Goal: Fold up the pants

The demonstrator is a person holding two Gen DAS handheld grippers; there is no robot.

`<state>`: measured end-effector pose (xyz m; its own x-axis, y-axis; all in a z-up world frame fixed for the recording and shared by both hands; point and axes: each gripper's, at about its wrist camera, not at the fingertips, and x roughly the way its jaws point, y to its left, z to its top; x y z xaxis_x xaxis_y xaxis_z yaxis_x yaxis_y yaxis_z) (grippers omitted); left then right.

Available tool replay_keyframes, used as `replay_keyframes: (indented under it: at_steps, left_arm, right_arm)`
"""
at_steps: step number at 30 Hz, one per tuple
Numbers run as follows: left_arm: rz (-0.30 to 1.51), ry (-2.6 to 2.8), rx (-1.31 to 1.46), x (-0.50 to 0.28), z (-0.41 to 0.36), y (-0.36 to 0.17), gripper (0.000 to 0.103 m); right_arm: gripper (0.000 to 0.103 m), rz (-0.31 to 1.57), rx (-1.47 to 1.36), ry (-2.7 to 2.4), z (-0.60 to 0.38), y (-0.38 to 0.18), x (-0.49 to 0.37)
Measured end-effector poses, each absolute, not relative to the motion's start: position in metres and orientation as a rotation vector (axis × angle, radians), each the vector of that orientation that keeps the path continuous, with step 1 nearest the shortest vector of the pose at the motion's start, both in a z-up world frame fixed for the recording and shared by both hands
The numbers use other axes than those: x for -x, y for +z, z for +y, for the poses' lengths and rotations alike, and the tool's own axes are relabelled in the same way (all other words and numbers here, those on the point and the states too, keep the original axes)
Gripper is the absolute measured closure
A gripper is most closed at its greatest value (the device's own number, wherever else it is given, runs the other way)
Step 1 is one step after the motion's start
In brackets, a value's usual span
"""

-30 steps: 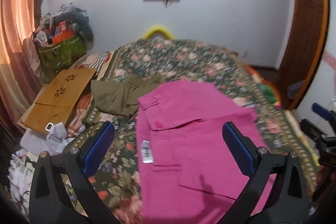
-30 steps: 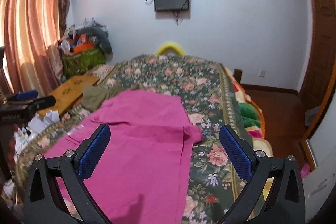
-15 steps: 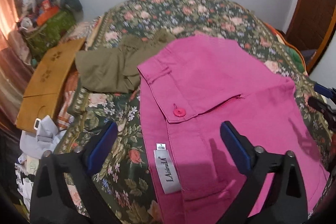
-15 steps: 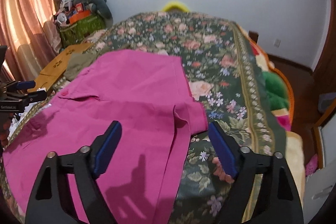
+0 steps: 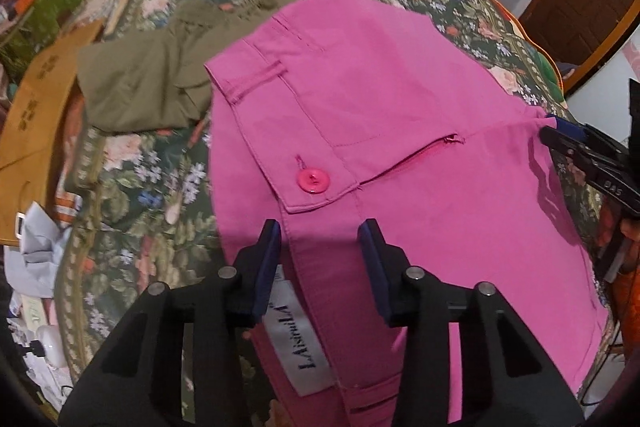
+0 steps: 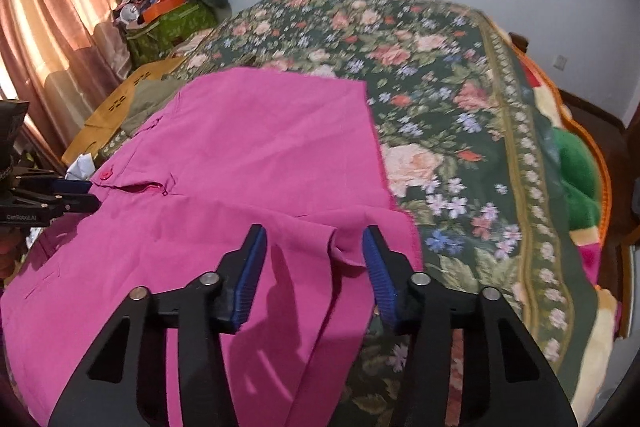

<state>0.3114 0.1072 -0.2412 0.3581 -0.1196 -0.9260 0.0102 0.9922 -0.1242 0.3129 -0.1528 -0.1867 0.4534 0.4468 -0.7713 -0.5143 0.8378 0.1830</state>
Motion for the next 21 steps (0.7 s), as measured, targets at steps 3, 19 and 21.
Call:
replay_keyframes:
  at_steps: [3,19,21]
  left_arm:
    - [1.227,-0.104,0.140,-0.315,0.110,-0.246,0.061]
    - [1.193,0.025,0.014,-0.310,0.107,-0.252,0.089]
    - [1.194,0.022,0.028,-0.310,0.109,-0.253,0.089]
  right_arm:
    - [0.072,0.964,0.086,0.603,-0.149,-0.196,-0.317]
    - [0.100,0.961,0.062,0.508,-0.157,-0.204,-0.328]
    - [0.100,0.991,0.019,0.484,-0.165,-0.209,-0.333]
